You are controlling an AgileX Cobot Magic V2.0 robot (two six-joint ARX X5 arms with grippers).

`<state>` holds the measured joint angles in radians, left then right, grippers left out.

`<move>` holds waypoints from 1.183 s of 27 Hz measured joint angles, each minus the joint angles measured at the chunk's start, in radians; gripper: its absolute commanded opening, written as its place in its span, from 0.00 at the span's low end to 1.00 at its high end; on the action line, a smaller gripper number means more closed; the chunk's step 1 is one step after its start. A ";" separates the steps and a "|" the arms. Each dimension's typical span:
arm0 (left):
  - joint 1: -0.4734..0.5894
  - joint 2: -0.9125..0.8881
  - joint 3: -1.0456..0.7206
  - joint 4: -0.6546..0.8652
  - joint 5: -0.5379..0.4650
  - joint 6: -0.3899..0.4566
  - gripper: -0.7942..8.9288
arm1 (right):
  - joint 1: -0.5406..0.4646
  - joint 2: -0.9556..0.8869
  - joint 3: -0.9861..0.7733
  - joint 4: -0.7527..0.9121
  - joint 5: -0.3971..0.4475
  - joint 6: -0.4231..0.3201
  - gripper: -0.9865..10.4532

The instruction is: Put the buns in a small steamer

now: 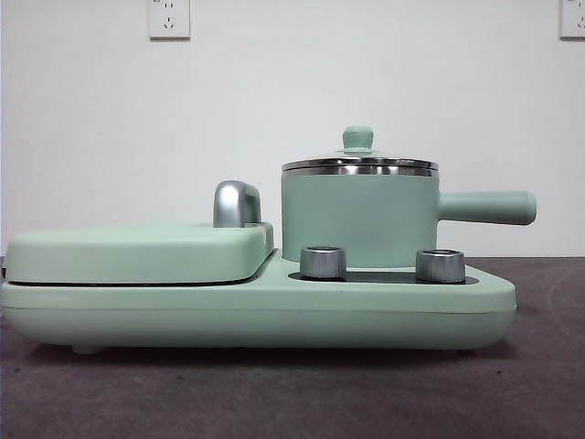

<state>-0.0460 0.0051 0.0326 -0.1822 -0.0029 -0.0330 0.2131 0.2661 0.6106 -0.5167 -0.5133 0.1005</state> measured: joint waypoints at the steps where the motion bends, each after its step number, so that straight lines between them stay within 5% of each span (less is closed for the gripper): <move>1: 0.000 0.000 0.000 0.000 0.000 0.000 0.09 | -0.037 -0.019 -0.053 0.077 0.000 0.000 0.10; 8: 0.000 0.000 0.000 0.000 0.000 0.000 0.09 | -0.232 -0.166 -0.381 0.417 0.022 0.000 0.10; 19: 0.000 0.000 0.000 0.000 0.000 0.000 0.09 | -0.231 -0.261 -0.562 0.424 0.396 0.000 0.10; 32: 0.000 0.000 0.000 0.000 0.000 0.000 0.09 | -0.229 -0.261 -0.594 0.348 0.488 -0.040 0.10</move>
<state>-0.0460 0.0051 0.0326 -0.1822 -0.0029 -0.0330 -0.0154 0.0051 0.0162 -0.1688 -0.0250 0.0608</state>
